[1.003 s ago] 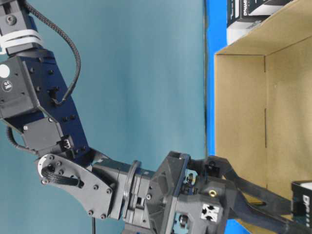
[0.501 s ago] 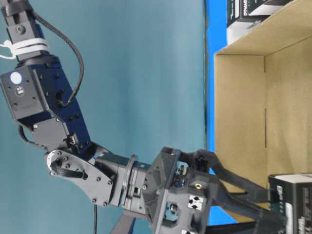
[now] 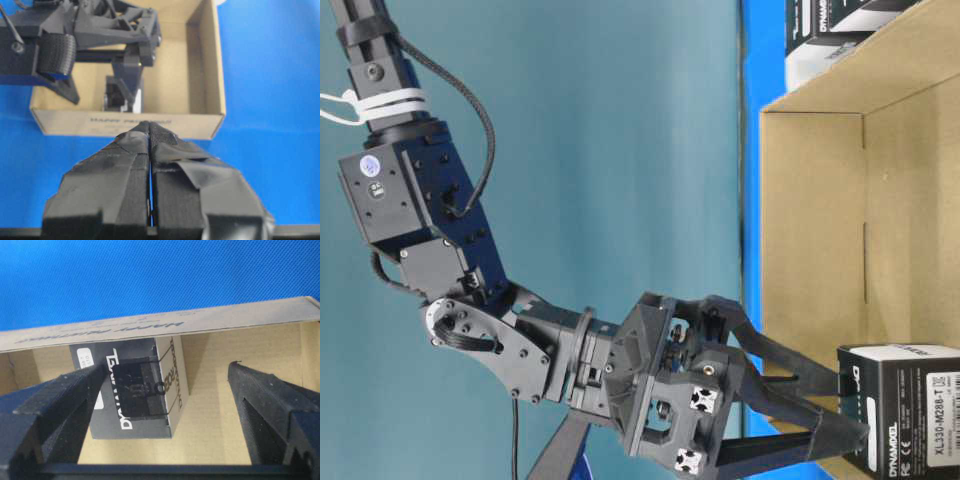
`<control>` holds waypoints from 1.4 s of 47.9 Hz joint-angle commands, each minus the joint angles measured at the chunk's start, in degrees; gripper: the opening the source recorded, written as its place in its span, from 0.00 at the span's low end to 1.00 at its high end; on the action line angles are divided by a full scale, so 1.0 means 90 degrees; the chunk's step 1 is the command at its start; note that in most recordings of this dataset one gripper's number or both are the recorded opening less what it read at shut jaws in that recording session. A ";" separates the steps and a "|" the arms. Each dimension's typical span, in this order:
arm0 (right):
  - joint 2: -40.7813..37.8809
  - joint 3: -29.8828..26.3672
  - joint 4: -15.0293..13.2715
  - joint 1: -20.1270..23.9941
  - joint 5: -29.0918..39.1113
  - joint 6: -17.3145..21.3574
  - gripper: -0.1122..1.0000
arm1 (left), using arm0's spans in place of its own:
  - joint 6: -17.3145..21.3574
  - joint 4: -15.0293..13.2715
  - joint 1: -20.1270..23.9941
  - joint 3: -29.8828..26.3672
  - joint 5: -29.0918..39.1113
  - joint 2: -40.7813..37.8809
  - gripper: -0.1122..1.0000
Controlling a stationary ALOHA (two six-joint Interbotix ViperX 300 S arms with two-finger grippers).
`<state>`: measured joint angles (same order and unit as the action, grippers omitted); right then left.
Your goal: Pick the box from inside the cardboard box.
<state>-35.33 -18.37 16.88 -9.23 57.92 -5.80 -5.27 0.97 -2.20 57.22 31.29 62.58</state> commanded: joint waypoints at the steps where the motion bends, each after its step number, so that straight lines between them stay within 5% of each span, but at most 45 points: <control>1: -0.0020 -0.0029 -0.0029 0.0029 -0.0049 -0.0010 0.99 | -0.0020 0.0010 0.0000 -0.0098 -0.0029 -0.0039 0.06; 24: 0.0332 -0.0771 -0.0029 0.0166 0.0791 0.0098 0.99 | -0.0029 0.0000 -0.0010 -0.0098 -0.0049 -0.0049 0.06; 32: 0.0400 -0.1709 -0.0039 0.0186 0.1816 0.0059 0.99 | -0.0029 0.0010 -0.0010 -0.0107 -0.0029 -0.0029 0.06; 43: 0.0381 -0.3789 -0.0068 0.0137 0.3750 0.0098 0.99 | -0.0029 0.0010 0.0000 -0.0117 -0.0029 -0.0020 0.06; 52: 0.0303 -0.5010 -0.0117 0.0127 0.4072 0.0332 0.99 | -0.0039 0.0010 0.0000 -0.0117 -0.0059 -0.0020 0.06; 67: 0.0303 -0.4932 -0.0176 0.0059 0.4150 0.0410 0.99 | -0.0156 0.0010 0.0000 -0.0127 -0.0059 -0.0010 0.06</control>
<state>-32.96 -63.54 15.64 -8.61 95.45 -2.02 -6.59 0.97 -2.20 57.22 31.20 62.75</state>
